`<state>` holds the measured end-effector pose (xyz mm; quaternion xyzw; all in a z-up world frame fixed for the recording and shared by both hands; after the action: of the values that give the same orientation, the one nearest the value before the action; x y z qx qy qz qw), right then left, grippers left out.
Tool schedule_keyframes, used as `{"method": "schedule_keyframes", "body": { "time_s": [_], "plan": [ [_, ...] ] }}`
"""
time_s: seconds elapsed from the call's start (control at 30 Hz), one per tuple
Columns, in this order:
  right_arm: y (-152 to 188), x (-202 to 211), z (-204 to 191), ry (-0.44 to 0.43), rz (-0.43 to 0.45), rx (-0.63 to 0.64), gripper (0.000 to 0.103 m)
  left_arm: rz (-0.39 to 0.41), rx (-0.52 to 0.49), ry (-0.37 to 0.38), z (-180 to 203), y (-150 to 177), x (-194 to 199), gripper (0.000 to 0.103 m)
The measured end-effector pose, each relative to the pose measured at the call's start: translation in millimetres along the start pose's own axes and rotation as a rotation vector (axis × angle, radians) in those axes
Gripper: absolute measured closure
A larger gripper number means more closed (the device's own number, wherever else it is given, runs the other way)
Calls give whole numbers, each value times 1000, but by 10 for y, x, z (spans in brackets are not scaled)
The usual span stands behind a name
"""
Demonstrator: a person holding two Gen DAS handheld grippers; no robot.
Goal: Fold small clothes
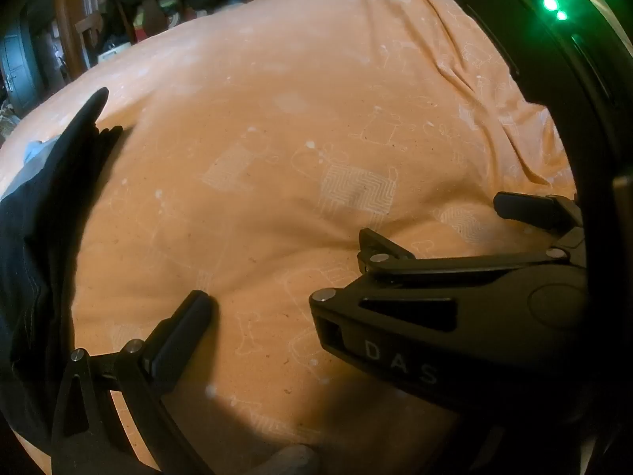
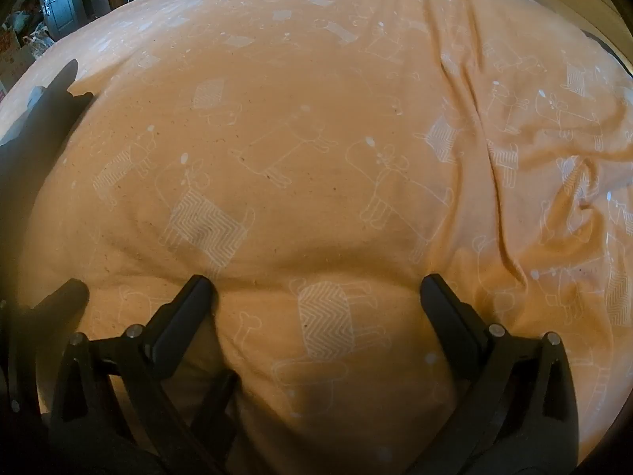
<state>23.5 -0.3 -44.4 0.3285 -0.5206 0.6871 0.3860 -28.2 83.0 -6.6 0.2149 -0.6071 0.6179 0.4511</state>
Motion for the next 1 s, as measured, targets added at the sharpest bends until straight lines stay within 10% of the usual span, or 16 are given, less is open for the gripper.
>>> {"method": "schedule_keyframes", "body": {
  "time_s": [1.0],
  "plan": [
    [-19, -15, 55, -6, 7, -1, 0, -10, 81, -41, 93, 13, -4, 0]
  ]
}}
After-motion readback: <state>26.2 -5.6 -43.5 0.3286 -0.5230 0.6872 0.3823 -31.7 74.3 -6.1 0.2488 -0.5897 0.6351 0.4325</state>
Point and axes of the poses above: each gripper's, at about its wrist camera, not at the fingertips, and x roughly against the way its jaws point, z to its right, y to its underside, the point moved 5 cm from there along -x, roughly the way its jaws point, and after that the axes turned 11 degrees about y, right-handed, at the moved point
